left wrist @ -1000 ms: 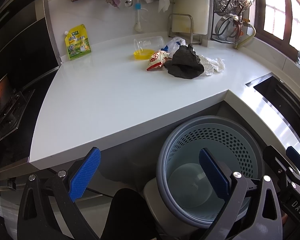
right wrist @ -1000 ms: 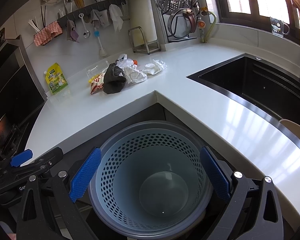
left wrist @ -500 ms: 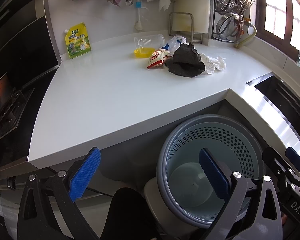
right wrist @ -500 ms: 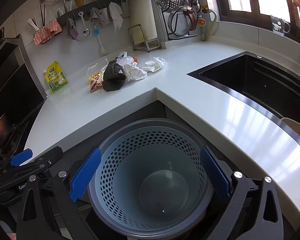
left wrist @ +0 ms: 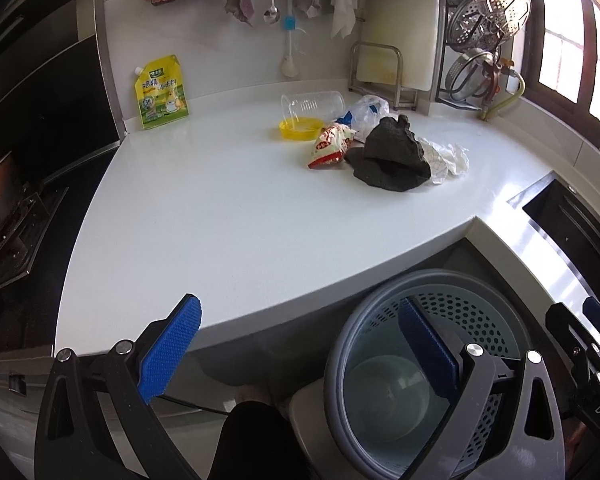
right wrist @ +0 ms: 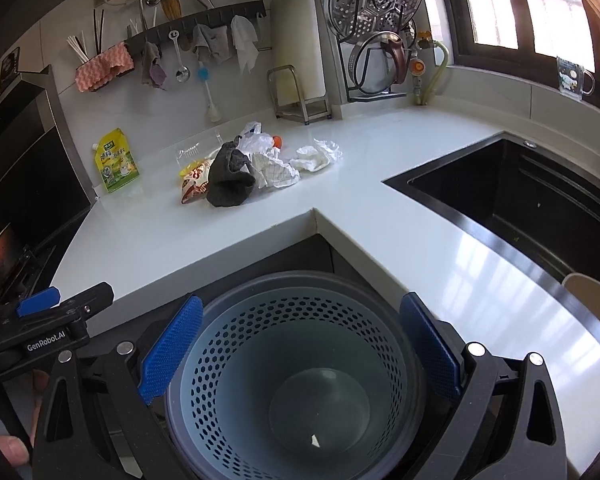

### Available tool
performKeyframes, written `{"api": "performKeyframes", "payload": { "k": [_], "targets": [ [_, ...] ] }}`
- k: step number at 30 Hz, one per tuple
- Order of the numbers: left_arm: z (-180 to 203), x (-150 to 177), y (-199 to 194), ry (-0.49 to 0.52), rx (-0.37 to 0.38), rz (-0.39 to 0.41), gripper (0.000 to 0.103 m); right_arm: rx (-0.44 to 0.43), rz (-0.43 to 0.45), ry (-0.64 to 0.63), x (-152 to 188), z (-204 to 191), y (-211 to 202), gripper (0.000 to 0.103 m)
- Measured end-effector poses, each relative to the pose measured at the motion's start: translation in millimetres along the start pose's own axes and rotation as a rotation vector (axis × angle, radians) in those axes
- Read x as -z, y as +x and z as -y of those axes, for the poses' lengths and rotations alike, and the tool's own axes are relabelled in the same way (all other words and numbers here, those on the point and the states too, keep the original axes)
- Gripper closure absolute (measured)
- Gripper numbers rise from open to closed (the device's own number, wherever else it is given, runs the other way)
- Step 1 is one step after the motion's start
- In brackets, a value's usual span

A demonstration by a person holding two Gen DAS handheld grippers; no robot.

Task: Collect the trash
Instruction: 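Move both tools to the trash pile and close the right tool on the white tissue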

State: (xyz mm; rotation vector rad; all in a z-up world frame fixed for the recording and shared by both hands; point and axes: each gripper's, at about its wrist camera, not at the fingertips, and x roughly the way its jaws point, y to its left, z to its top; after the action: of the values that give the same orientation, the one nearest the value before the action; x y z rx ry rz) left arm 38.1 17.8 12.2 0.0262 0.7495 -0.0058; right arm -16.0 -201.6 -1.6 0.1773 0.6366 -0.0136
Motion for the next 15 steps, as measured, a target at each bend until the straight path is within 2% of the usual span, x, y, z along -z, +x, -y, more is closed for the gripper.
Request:
{"api": "performKeyframes", "payload": {
  "k": [3, 6, 12, 15],
  "targets": [
    [-3, -25, 10, 0.014, -0.033, 0.045, 0.006, 0.007, 0.002, -0.005, -20, 8, 15, 0.009],
    [-6, -50, 23, 0.013, -0.014, 0.071, 0.006, 0.005, -0.007, 0.020, -43, 19, 36, 0.009],
    [-6, -99, 70, 0.009, -0.022, 0.046, 0.006, 0.021, -0.028, 0.006, -90, 25, 81, 0.009],
    [-6, -119, 99, 0.014, -0.032, 0.004, 0.006, 0.025, -0.052, 0.003, -114, 29, 107, 0.009]
  ]
}}
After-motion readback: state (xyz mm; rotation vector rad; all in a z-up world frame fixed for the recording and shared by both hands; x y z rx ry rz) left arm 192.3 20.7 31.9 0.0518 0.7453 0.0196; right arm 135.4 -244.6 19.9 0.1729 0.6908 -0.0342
